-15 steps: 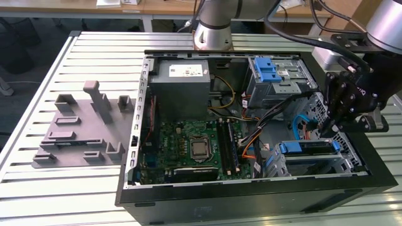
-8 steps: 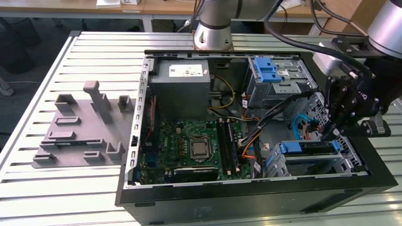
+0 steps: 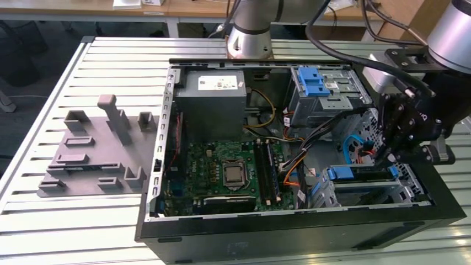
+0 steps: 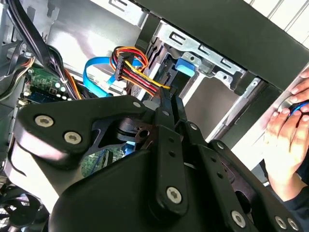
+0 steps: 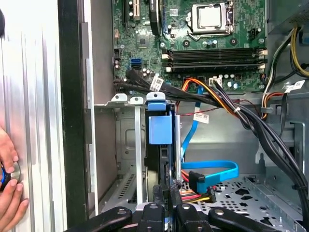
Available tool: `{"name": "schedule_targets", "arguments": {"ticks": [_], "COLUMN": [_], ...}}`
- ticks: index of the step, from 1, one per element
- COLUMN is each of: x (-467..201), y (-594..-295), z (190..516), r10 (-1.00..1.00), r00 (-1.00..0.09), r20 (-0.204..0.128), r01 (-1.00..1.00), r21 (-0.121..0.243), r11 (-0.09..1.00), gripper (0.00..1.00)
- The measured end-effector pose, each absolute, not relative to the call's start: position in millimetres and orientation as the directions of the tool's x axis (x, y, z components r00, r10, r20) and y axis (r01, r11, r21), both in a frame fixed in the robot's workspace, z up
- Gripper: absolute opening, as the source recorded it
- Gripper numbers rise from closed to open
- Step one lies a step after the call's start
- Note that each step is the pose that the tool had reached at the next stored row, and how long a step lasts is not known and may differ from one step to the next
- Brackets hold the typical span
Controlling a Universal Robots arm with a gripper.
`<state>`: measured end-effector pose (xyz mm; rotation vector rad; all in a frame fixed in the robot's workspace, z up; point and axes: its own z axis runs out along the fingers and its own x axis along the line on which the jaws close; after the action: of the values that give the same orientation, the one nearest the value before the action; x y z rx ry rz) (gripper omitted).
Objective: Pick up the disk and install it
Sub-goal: 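Insert the first disk wire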
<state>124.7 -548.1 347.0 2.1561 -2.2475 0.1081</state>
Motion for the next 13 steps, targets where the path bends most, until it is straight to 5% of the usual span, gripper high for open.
{"name": "schedule_targets", "arguments": {"ticks": [13], "x": [123.9], "y": [-546.1], "z": [338.4], "r10": [-0.998], "r00": [-0.004], "r20": [0.065], "r01": [-0.999], "r21": [-0.033], "r11": [0.002], "gripper": [0.16]}}
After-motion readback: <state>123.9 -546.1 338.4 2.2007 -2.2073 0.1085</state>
